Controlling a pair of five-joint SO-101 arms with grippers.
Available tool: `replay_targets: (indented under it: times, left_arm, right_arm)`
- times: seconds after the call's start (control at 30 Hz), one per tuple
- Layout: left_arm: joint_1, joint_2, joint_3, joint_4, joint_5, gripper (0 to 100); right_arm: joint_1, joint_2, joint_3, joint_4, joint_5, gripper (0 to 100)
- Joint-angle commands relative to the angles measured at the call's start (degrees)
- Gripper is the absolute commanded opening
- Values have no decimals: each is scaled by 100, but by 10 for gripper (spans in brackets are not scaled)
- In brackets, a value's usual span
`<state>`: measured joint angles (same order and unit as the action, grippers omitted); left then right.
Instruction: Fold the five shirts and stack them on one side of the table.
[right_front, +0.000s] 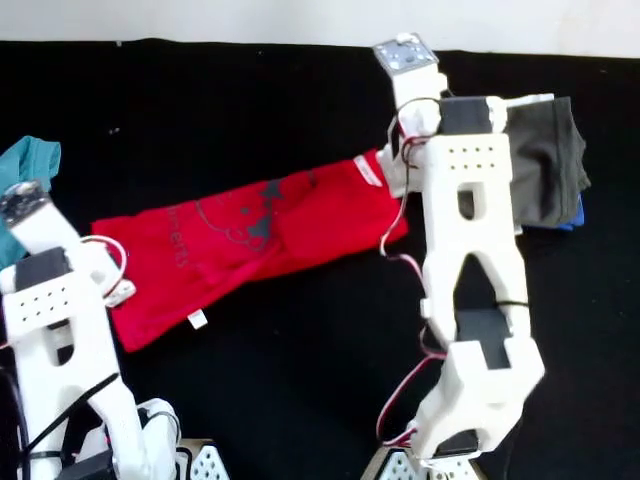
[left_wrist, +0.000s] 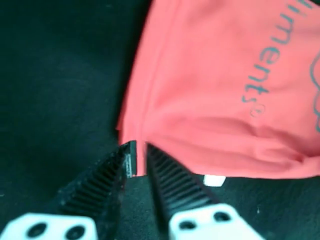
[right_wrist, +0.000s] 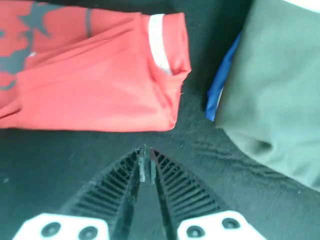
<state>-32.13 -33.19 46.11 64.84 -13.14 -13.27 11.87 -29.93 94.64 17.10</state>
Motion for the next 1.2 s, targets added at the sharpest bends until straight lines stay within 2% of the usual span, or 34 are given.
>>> replay_targets:
  times: [0.0, 0.2, 0.37, 0.53, 0.7, 0.83, 0.9, 1.03, 1.07, 1.17]
  left_arm:
    - [-356, 295, -303, -97, 53, 252]
    - [-505, 1903, -919, -580, -246, 252]
    - [-488, 3257, -1912, -563, -281, 252]
    - [-382, 4400, -2571, -580, -844, 252]
    - [-198, 5138, -2949, -545, -993, 252]
    - [-40, 5253, -3292, -114, -993, 249]
    - [92, 5253, -3433, 88, -1002, 200]
    - [259, 5253, -3547, 264, -1196, 0]
    - [259, 5253, -3530, 264, -1257, 22]
    - [145, 5253, -3512, 264, -1459, 7]
  right_arm:
    - [-171, -646, -66, 321, 70, 6]
    - [-198, -1270, -57, 611, 70, 6]
    - [-198, -1719, -48, 620, 70, 6]
    - [-198, -2018, -48, 629, 70, 6]
    - [-198, -2167, -40, 629, 44, 6]
    - [-207, -2475, 154, 637, 44, 6]
    - [-303, -2730, 462, 637, 44, 6]
    - [-435, -3380, 1174, 611, 35, 6]
    - [-444, -3547, 1270, 611, 35, 6]
    - [-444, -4075, 1481, 593, 35, 6]
